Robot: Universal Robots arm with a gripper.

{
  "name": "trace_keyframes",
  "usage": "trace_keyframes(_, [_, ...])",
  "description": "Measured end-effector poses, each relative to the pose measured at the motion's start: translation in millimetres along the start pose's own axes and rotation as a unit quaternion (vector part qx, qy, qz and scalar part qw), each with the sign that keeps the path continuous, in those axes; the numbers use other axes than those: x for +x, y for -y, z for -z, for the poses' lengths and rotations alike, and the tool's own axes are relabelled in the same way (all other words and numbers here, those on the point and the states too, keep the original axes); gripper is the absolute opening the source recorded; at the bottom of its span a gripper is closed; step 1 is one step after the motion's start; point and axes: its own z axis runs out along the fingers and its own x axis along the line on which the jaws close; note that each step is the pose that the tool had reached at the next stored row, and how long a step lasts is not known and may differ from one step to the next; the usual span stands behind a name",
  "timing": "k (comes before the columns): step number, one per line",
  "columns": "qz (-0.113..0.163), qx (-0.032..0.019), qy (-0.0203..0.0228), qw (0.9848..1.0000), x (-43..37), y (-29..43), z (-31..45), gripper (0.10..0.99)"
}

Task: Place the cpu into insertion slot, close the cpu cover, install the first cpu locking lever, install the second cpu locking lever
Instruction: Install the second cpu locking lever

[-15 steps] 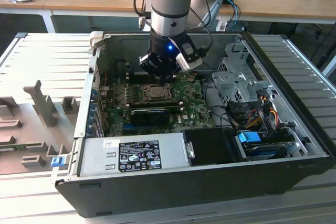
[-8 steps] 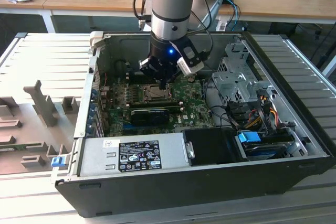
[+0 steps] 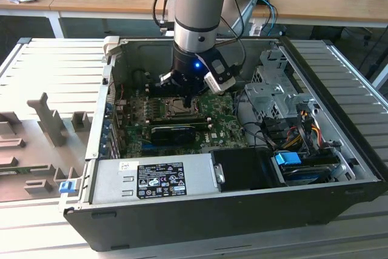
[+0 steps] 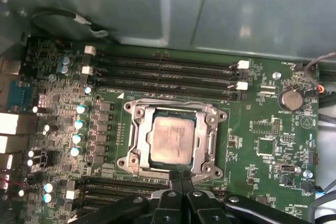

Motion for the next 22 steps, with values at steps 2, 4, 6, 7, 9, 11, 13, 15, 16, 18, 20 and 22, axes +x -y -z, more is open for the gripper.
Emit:
trace_keyframes(2, [0.004, -0.0002, -0.0004, 1.0000, 1.2, 3.2, -0.7, 0.106])
trace_keyframes(4, [0.005, -0.0006, -0.0005, 1.0000, 2.2, 5.8, -1.1, 0.106])
trace_keyframes(6, [0.005, -0.0018, -0.0003, 1.0000, 3.4, 7.6, -1.0, 0.106])
trace_keyframes(7, [0.005, -0.0022, -0.0003, 1.0000, 4.6, 8.1, -1.0, 0.106])
trace_keyframes(9, [0.005, -0.0032, -0.0002, 1.0000, 15.2, 8.4, -1.4, 0.106])
trace_keyframes(11, [0.005, -0.0035, 0.0000, 1.0000, 24.4, 8.0, -3.2, 0.106])
trace_keyframes(13, [0.005, -0.0034, 0.0000, 1.0000, 26.7, 8.4, -8.5, 0.106])
trace_keyframes(15, [0.006, -0.0034, -0.0001, 1.0000, 26.7, 8.9, -13.7, 0.106])
trace_keyframes(16, [0.006, -0.0034, -0.0002, 1.0000, 26.7, 9.2, -16.2, 0.106])
trace_keyframes(18, [0.007, -0.0034, -0.0003, 1.0000, 26.9, 9.6, -20.7, 0.106])
trace_keyframes(20, [0.008, -0.0129, 0.0010, 0.9999, 30.0, 12.7, -22.8, 0.106])
trace_keyframes(22, [0.008, -0.0372, 0.0041, 0.9993, 34.2, 18.0, -22.7, 0.106])
